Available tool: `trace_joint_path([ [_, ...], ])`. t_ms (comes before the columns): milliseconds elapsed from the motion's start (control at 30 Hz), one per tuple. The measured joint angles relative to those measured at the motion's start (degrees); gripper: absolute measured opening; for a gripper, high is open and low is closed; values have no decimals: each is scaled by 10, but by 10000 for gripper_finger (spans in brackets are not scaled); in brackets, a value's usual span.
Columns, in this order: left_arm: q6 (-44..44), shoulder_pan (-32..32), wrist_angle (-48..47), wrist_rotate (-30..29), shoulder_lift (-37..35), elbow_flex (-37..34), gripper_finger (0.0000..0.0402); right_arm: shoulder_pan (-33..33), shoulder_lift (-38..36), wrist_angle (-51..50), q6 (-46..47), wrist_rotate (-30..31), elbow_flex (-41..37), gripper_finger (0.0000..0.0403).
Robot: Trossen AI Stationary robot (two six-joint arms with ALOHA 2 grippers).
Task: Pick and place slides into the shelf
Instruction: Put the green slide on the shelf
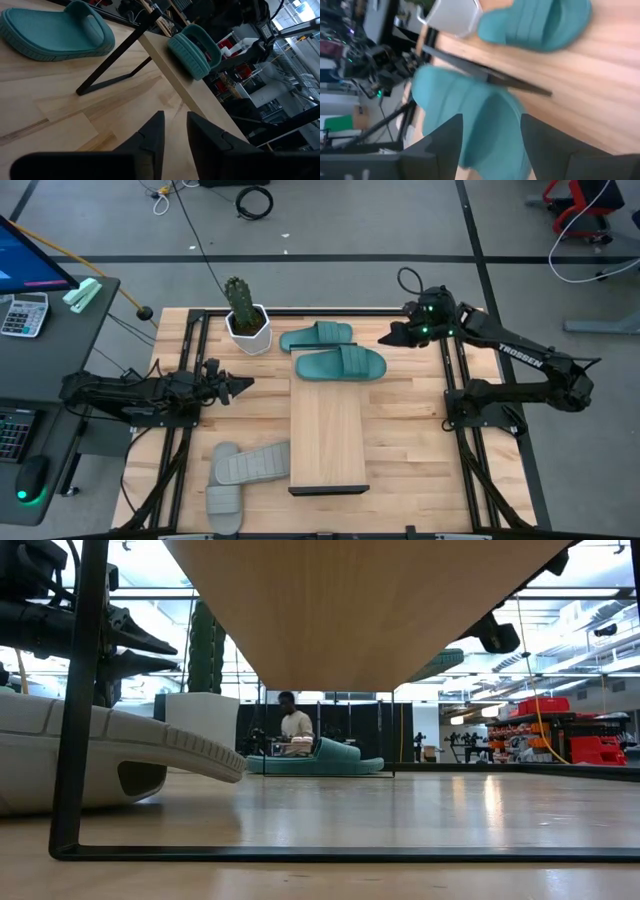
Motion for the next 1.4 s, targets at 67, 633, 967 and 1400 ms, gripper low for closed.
trace_joint_path([
  [67, 0, 0, 0, 0, 0, 0, 91, -10, 6, 15, -1, -5, 0, 205],
  [633, -54, 0, 27, 0, 0, 0, 90, -40, 138, 197, 26, -31, 0, 211],
  [967, -113, 0, 50, 0, 0, 0, 98, -92, 227, 270, 52, -51, 0, 204],
  [1400, -168, 0, 51, 0, 0, 0, 100, -101, 310, 273, 55, -16, 0, 195],
])
